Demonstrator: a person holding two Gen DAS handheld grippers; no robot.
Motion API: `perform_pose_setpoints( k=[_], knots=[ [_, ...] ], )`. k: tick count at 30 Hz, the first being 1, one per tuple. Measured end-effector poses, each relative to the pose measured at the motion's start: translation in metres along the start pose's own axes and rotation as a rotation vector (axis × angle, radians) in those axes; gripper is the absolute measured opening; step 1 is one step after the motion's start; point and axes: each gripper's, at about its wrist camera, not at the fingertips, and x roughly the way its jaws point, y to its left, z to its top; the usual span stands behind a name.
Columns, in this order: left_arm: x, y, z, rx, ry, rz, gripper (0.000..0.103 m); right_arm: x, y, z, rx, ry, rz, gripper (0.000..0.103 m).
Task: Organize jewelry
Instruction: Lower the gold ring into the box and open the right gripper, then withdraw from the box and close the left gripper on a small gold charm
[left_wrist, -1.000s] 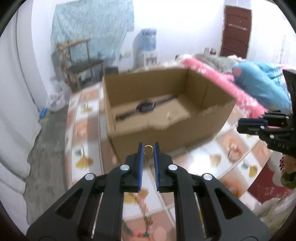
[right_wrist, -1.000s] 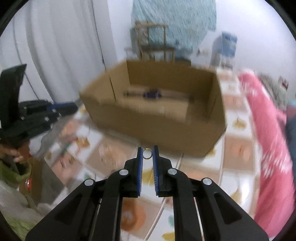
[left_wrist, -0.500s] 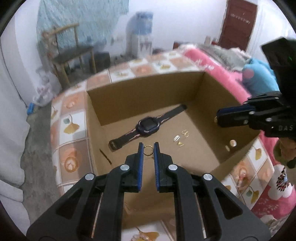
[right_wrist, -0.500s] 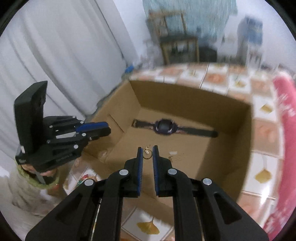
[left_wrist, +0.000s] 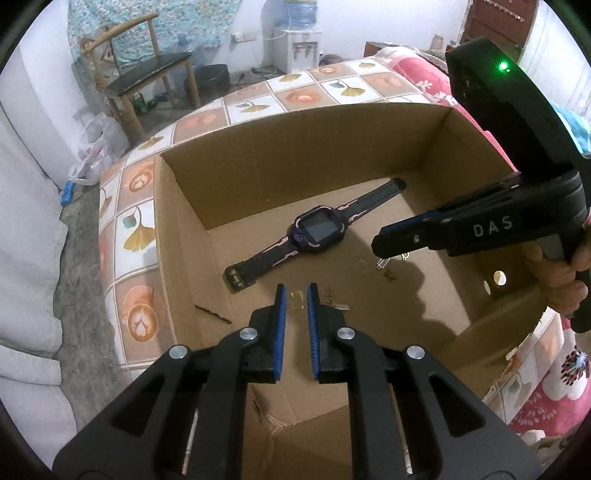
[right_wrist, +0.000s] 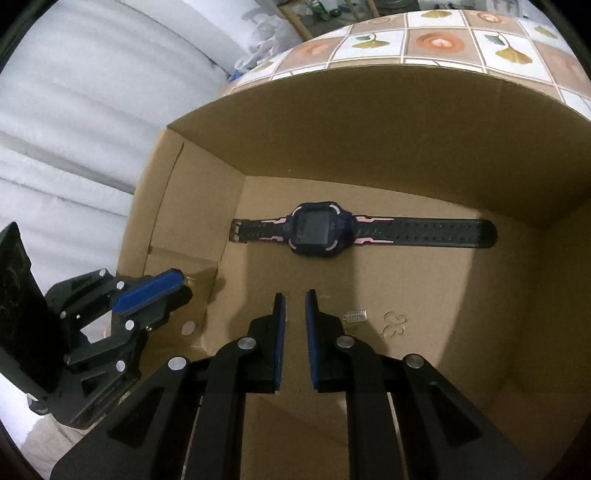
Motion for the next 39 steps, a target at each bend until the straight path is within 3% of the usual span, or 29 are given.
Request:
perform_pose_setpoints(
  k=[3, 9, 11, 19, 25, 30, 33, 39],
  knots=[
    [-0.002, 0.001, 0.000, -0.002, -0.015, 0.022, 0.024, -0.007, -0.001, -0.002, -0.001, -0.030, 0.003, 0.019],
    [-0.022, 0.009, -0.004, -0.027, -0.084, 0.039, 0.024, -0.039, 0.003, -0.010, -0.023, -0.122, 0.014, 0.021],
    [-0.034, 0.013, -0.007, -0.038, -0.123, 0.045, 0.027, -0.057, 0.006, -0.016, -0.038, -0.167, 0.014, 0.030],
    [-0.093, 0.031, -0.047, -0.112, -0.278, 0.067, 0.043, -0.139, 0.013, -0.069, -0.103, -0.380, 0.043, 0.037],
    [-0.113, 0.031, -0.090, -0.163, -0.314, 0.059, 0.054, -0.165, 0.009, -0.136, -0.113, -0.498, 0.038, 0.042],
    [-0.109, 0.019, -0.123, -0.170, -0.272, 0.015, 0.069, -0.145, 0.001, -0.183, -0.094, -0.494, 0.005, 0.047],
    [-0.094, 0.001, -0.144, -0.134, -0.211, -0.014, 0.070, -0.123, -0.010, -0.200, -0.033, -0.437, 0.042, 0.047],
    [-0.059, -0.036, -0.165, -0.101, -0.133, -0.088, 0.071, -0.070, -0.023, -0.217, 0.064, -0.322, 0.026, 0.047]
  ],
)
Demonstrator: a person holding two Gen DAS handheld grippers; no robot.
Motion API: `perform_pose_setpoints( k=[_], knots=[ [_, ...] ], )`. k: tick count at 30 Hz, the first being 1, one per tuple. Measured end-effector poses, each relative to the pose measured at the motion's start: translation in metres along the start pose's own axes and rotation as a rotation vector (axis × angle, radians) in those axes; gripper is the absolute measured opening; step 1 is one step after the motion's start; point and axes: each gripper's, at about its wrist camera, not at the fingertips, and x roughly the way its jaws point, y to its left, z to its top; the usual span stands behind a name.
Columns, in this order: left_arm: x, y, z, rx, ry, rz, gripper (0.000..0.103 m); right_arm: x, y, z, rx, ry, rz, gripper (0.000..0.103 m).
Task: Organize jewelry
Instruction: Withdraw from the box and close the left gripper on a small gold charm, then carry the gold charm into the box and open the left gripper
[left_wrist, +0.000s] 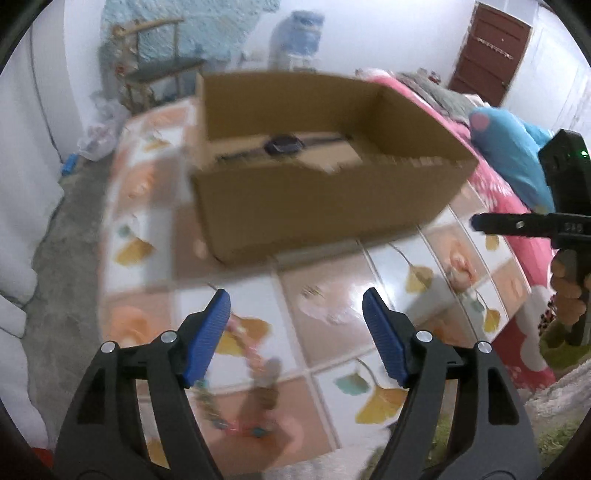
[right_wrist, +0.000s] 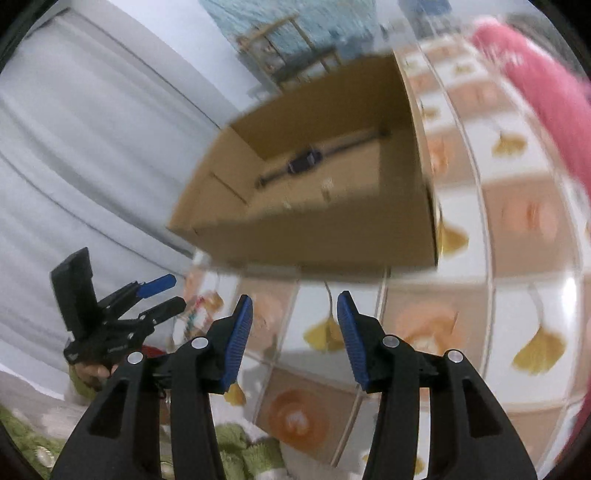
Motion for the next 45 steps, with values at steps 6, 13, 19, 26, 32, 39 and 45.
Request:
perform_pose_setpoints(
  k=[6, 13, 19, 26, 32, 39, 45],
  knots=[
    [0.030, -0.013, -0.006, -0.027, -0.004, -0.012, 0.052, 0.017, 0.006, -0.010, -0.006, 0.026, -0.026, 0.047],
    [0.060, -0.017, -0.002, 0.008, 0.043, 0.030, 0.025, 0.018, 0.005, -0.022, 0.003, 0.033, -0.044, 0.047],
    [0.072, -0.023, -0.003, 0.057, 0.065, 0.054, 0.017, 0.014, -0.001, -0.026, 0.027, 0.035, -0.049, 0.047],
    [0.075, -0.028, -0.002, 0.076, 0.053, 0.083, 0.003, 0.004, -0.009, -0.037, 0.029, 0.026, -0.091, 0.047],
    [0.074, -0.030, -0.005, 0.091, 0.039, 0.098, 0.003, -0.005, -0.010, -0.048, 0.006, -0.003, -0.176, 0.047],
    [0.070, -0.031, -0.008, 0.089, 0.031, 0.101, 0.003, 0.003, -0.005, -0.046, -0.077, -0.004, -0.284, 0.039],
    [0.064, -0.030, -0.008, 0.085, 0.017, 0.099, 0.003, 0.021, 0.001, -0.049, -0.127, 0.044, -0.324, 0.031]
  ],
)
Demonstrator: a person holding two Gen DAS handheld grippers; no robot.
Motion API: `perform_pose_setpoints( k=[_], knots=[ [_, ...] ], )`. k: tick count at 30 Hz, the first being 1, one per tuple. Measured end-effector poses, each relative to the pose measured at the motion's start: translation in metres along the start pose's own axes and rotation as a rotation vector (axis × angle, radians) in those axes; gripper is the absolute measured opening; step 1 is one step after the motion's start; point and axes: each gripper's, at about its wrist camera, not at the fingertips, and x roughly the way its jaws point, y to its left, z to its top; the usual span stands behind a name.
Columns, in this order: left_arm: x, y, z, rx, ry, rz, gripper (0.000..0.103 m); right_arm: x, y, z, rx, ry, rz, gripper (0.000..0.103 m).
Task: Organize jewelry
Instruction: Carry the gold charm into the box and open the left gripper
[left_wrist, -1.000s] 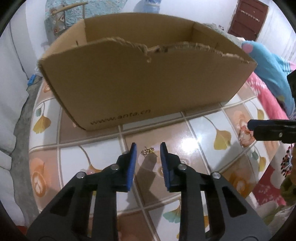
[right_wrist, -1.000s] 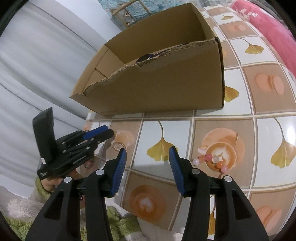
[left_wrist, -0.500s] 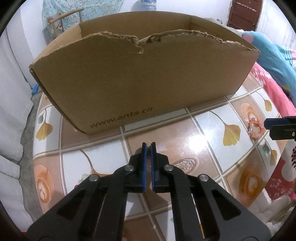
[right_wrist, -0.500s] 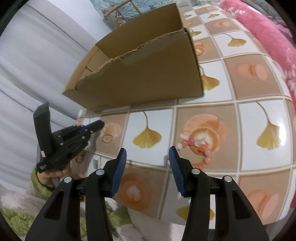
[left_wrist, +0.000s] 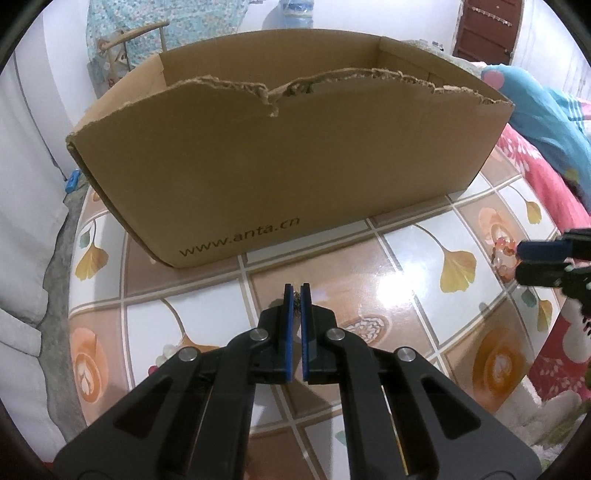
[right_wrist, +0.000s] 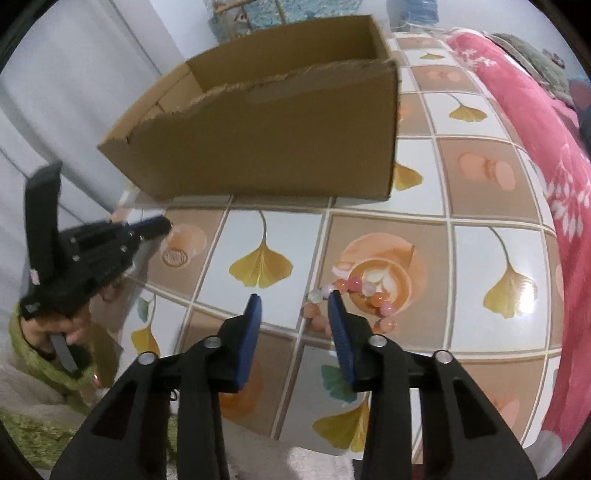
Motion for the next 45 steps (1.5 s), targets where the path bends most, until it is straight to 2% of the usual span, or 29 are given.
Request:
perform_pose_setpoints(
  k=[4, 6, 9, 13, 20, 27, 31, 34, 38, 41, 43, 45],
  knots=[
    [-0.008, 0.003, -0.001, -0.010, -0.017, -0.002, 0.003, 0.010, 0.001, -0.001, 0.007, 0.013, -0.003, 0.024],
    [-0.013, 0.004, -0.002, -0.010, -0.026, -0.002, 0.003, 0.015, 0.003, -0.001, -0.015, 0.017, -0.041, 0.021],
    [-0.020, 0.006, -0.003, -0.016, -0.038, 0.001, 0.003, 0.017, 0.006, -0.003, -0.038, 0.015, -0.073, 0.010],
    [-0.032, 0.007, -0.003, -0.025, -0.059, 0.005, 0.003, 0.014, 0.005, -0.003, -0.037, -0.005, -0.080, 0.010],
    [-0.067, 0.008, 0.006, -0.035, -0.135, -0.012, 0.003, -0.026, -0.016, 0.004, 0.055, -0.102, 0.031, 0.010],
    [-0.110, 0.011, 0.038, -0.016, -0.273, -0.046, 0.003, -0.068, -0.042, 0.025, 0.158, -0.216, 0.190, 0.010],
    [-0.128, 0.011, 0.062, 0.031, -0.343, -0.049, 0.003, -0.094, -0.043, 0.043, 0.167, -0.291, 0.267, 0.010],
    [-0.131, 0.013, 0.081, 0.060, -0.363, -0.024, 0.003, -0.117, -0.038, 0.061, 0.133, -0.356, 0.303, 0.010],
    [-0.114, 0.023, 0.107, 0.071, -0.310, -0.038, 0.003, -0.131, -0.028, 0.089, 0.076, -0.407, 0.350, 0.010],
    [-0.079, 0.036, 0.125, 0.044, -0.186, -0.084, 0.003, -0.124, -0.020, 0.115, 0.041, -0.399, 0.386, 0.010],
    [-0.049, 0.047, 0.133, 0.020, -0.065, -0.141, 0.003, -0.111, -0.012, 0.136, 0.019, -0.367, 0.408, 0.010],
    [-0.027, 0.055, 0.135, 0.010, 0.013, -0.131, 0.003, -0.099, -0.004, 0.149, 0.004, -0.331, 0.423, 0.010]
  ],
)
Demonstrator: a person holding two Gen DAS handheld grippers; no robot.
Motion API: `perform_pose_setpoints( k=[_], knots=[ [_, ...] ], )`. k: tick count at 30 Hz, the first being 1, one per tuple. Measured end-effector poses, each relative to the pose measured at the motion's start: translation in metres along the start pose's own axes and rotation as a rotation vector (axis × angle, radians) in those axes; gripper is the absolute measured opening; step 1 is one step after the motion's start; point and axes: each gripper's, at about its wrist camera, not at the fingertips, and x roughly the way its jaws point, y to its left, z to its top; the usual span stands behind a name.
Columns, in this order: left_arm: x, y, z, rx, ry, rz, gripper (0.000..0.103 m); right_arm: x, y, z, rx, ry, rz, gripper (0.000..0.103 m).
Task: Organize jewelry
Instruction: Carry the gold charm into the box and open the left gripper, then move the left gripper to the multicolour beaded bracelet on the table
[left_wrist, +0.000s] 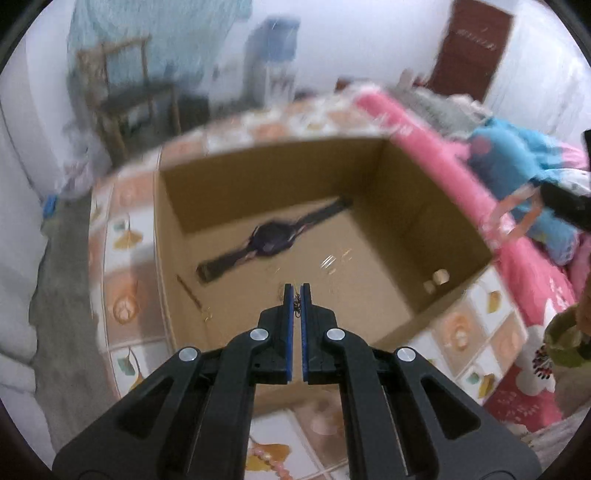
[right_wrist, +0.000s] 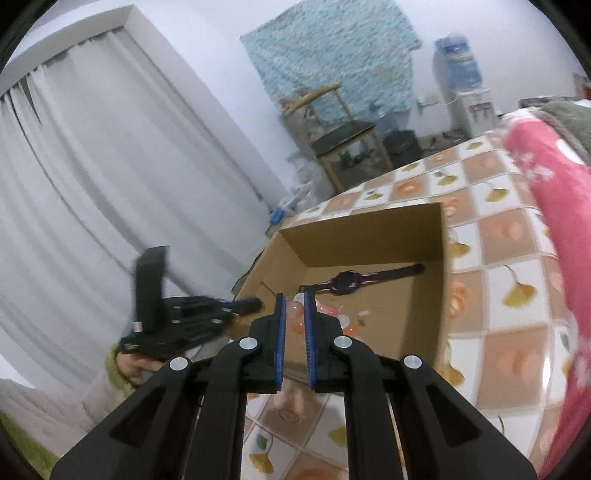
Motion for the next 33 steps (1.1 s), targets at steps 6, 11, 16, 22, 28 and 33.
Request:
perform_pose_setpoints(
  k=[6, 11, 16, 22, 28, 33],
  knots=[
    [0.033, 0.014, 0.002, -0.001, 0.138, -0.014, 0.004, 0.065, 0.000, 0.011, -0.005, 0.155, 0.024, 0.010],
    [0.029, 0.017, 0.008, -0.013, 0.137, -0.013, 0.007, 0.102, -0.005, 0.011, 0.013, 0.255, 0.021, 0.010],
    [0.004, 0.024, 0.009, -0.045, 0.022, -0.017, 0.037, 0.122, -0.006, 0.008, 0.017, 0.311, 0.013, 0.010],
    [-0.039, 0.036, 0.001, -0.110, -0.126, 0.027, 0.047, 0.140, -0.005, 0.007, 0.039, 0.368, 0.021, 0.010],
    [-0.071, 0.048, -0.029, -0.181, -0.216, 0.109, 0.056, 0.166, -0.006, 0.001, 0.105, 0.455, 0.043, 0.010],
    [-0.079, 0.061, -0.066, -0.261, -0.208, 0.148, 0.059, 0.174, -0.020, -0.014, 0.118, 0.552, -0.085, 0.011]
  ],
)
